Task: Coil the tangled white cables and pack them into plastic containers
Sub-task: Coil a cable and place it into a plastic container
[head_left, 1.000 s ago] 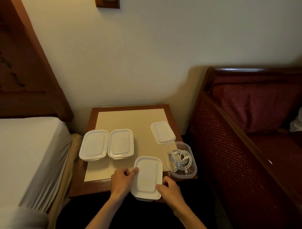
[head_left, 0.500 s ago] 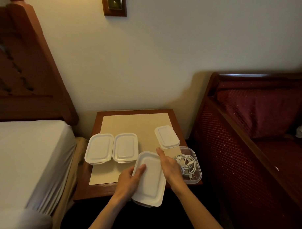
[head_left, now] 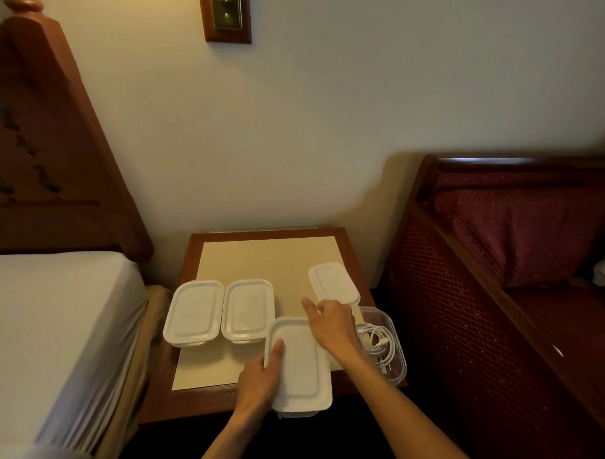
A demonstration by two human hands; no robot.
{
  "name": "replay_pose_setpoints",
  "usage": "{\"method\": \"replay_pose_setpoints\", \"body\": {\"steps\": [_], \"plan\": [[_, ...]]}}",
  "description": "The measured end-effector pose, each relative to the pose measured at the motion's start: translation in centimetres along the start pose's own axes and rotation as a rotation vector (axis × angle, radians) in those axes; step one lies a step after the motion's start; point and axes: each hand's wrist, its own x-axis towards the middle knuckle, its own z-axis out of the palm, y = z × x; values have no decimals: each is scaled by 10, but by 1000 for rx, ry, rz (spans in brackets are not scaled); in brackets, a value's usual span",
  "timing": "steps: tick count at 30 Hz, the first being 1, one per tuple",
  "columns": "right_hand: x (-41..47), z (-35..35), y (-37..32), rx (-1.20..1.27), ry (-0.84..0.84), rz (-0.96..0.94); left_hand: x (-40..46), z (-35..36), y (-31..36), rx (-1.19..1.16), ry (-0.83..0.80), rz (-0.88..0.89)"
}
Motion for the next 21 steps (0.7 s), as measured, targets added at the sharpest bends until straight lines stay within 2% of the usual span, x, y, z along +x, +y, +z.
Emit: {"method": "replay_pose_setpoints", "body": {"steps": [4,7,12,17,21], "plan": [[25,-25,-10,-47,106,-121,0,1,3,155,-4,86],[53,-33,-3,-140,122,-74,1,7,9,249,36,164],[100,-35,20,-287,61,-3,33,1,48,303,165,249],[130,-16,30,-417,-107,-14,96,-29,77,365,216,190],[140,4,29,-564,-188,95,124,-40,70,417,231,154]]}}
